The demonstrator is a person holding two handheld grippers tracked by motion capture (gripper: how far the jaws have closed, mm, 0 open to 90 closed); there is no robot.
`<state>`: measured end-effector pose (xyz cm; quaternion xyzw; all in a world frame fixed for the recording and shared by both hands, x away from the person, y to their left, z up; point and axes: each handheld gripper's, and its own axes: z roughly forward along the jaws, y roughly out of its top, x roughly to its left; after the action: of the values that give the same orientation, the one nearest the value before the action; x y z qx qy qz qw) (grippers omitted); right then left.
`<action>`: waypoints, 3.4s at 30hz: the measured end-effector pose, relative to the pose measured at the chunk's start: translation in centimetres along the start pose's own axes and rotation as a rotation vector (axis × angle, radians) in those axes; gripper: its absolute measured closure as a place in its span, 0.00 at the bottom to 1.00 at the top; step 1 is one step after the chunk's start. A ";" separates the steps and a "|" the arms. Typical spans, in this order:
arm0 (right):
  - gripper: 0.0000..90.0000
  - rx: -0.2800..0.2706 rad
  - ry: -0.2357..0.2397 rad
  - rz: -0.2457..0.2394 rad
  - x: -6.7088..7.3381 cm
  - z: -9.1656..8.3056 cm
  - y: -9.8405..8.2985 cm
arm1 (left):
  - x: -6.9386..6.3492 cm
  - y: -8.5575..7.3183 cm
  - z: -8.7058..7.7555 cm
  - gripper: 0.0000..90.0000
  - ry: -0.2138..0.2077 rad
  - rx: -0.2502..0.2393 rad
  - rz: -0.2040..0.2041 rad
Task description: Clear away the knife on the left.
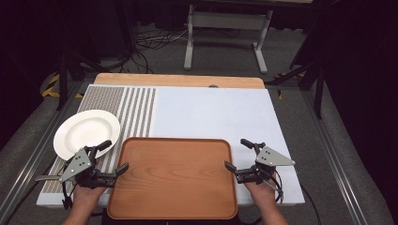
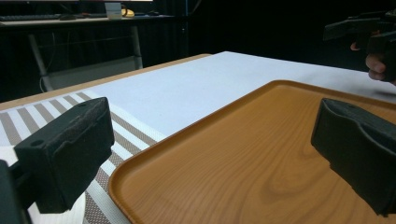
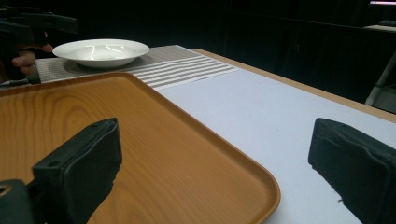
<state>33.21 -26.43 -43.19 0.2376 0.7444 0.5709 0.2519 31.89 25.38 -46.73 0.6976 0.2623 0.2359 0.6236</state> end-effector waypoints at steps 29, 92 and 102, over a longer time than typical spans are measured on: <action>0.04 0.001 0.012 -0.004 0.0 -0.1 0.0 | 0.5 2.3 0.0 0.04 -0.071 0.119 0.016; 0.05 0.017 0.055 0.006 -0.1 0.4 -0.3 | 3.0 8.5 -1.7 0.22 -0.310 0.785 0.358; 0.05 0.019 0.057 0.005 -0.1 0.3 -0.3 | 4.3 8.1 -2.7 0.28 -0.311 0.846 0.332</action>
<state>33.52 -26.35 -43.56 0.2255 0.7562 0.5709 0.2266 33.88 29.57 -38.41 0.9497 0.1239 0.0976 0.2707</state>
